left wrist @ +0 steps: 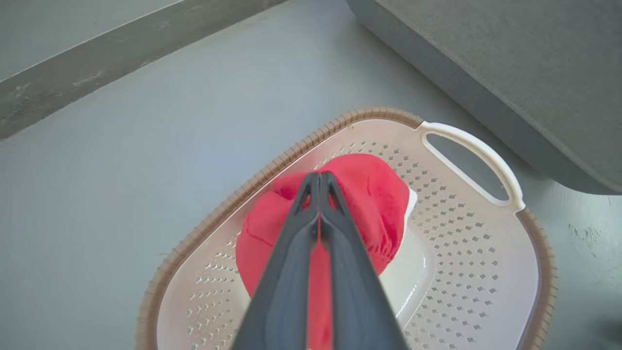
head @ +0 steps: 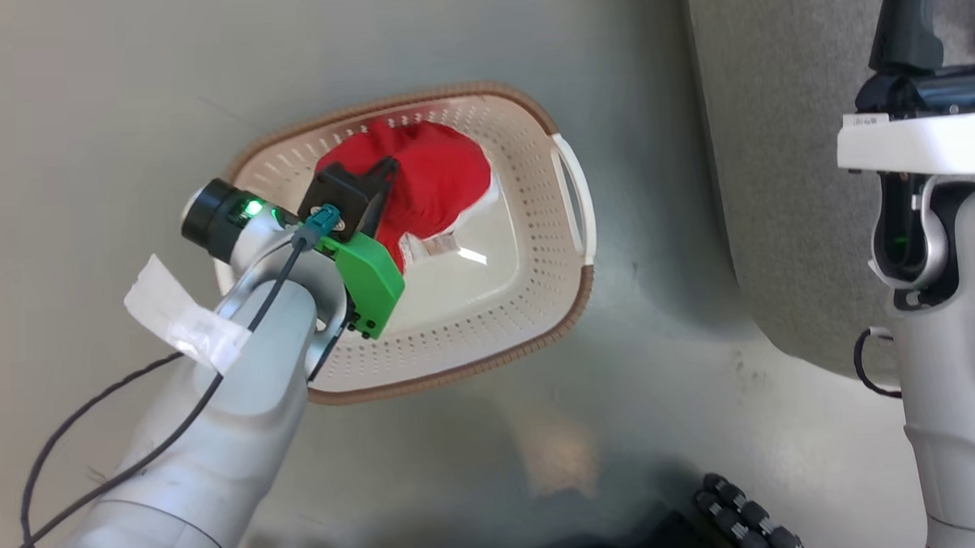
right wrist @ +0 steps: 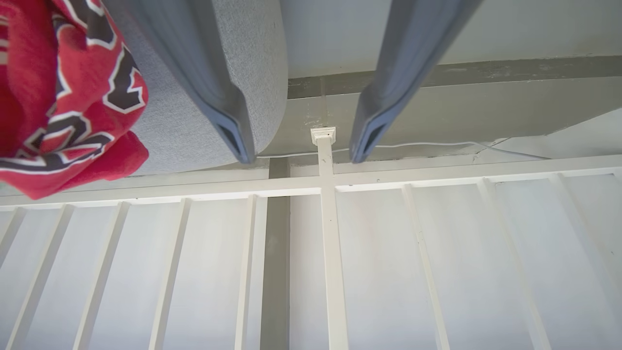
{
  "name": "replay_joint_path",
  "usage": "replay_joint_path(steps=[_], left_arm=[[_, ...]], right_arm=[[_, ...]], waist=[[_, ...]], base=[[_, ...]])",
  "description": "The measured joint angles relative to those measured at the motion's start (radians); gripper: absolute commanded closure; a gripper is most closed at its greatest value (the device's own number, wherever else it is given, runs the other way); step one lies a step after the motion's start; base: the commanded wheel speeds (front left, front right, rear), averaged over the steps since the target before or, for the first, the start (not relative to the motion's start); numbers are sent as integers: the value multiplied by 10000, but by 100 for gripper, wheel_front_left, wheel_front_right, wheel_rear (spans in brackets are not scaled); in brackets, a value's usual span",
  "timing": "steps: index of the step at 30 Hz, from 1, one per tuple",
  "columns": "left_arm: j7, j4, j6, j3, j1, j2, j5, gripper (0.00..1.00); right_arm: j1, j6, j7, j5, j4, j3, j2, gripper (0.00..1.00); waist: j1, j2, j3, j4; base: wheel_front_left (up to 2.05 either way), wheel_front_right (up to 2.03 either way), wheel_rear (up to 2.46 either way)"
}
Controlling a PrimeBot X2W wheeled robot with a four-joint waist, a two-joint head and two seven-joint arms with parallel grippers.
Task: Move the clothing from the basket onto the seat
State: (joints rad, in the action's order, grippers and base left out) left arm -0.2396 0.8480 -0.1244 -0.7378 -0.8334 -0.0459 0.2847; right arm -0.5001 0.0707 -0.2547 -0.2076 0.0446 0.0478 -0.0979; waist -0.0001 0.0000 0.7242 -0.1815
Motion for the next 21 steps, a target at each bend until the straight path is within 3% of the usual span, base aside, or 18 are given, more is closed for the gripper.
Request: replay_joint_path(steps=[15, 21], left_arm=[[-90, -1948, 33, -155, 1218, 15, 309, 100], [-92, -2602, 278, -173, 1727, 19, 606, 100]], right_arm=[[1019, -8, 0, 63, -422, -508, 2, 0], [1347, -104, 0, 63, -516, -545, 13, 0]], waist=[[0, 0, -1772, 650], [0, 0, -2485, 850]], base=[[0, 0, 0], [0, 0, 0]])
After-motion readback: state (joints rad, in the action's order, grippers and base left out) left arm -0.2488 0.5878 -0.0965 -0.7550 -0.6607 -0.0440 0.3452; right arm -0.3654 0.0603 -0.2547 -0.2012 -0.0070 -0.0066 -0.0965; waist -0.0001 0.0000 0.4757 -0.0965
